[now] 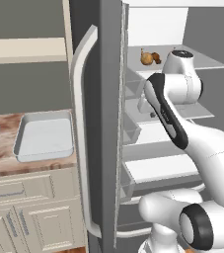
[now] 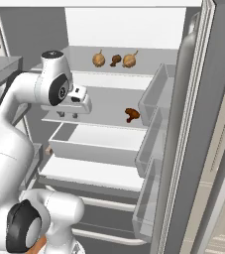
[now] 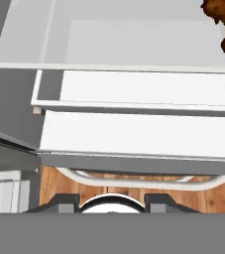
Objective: Place one onion and one chicken drumstick in each tupperware on the nearby counter, to pack two identical lunches.
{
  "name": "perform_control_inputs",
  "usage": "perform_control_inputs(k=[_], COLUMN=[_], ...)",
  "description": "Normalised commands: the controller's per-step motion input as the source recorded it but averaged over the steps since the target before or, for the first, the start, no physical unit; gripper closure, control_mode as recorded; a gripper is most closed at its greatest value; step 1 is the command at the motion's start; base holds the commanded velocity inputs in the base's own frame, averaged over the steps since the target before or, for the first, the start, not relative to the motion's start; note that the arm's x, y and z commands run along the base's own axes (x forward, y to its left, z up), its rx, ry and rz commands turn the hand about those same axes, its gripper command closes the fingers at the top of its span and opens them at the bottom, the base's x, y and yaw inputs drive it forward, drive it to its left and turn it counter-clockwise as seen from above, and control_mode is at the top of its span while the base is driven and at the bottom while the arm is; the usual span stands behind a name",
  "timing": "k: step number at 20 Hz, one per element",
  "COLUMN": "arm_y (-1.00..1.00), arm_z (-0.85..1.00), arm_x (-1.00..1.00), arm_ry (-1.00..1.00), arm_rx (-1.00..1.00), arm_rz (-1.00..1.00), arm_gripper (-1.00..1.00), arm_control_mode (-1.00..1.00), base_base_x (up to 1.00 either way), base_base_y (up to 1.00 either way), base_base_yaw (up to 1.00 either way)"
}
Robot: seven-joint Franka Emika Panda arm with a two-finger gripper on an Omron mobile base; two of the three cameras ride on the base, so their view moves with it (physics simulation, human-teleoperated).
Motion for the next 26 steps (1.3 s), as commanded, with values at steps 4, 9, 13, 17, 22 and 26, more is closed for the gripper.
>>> perform_control_inputs(k=[4, 9, 13, 17, 22, 26], arm_y=[0.00, -0.25, -0.24, -0.05, 0.00, 0.00], arm_z=[0.05, 0.42, 0.65, 0.69, 0.63, 0.54], arm_x=[-0.28, -0.46, -0.21, 0.00, 0.06, 0.22], arm_ry=[-0.06, -0.27, -0.34, -0.30, -0.27, -0.16], arm_rx=[0.00, 0.00, 0.00, 0.00, 0.00, 0.00], arm_rz=[0.00, 0.00, 0.00, 0.00, 0.00, -0.02], arm_gripper=[-1.00, -1.00, -1.00, -1.00, -1.00, -1.00], arm_control_mode=[-1.00, -1.00, -1.00, -1.00, -1.00, -1.00], base_base_x=[0.00, 0.00, 0.00, 0.00, 0.00, 0.00], base_base_y=[0.00, 0.00, 0.00, 0.00, 0.00, 0.00], base_base_yaw=[0.00, 0.00, 0.00, 0.00, 0.00, 0.00])
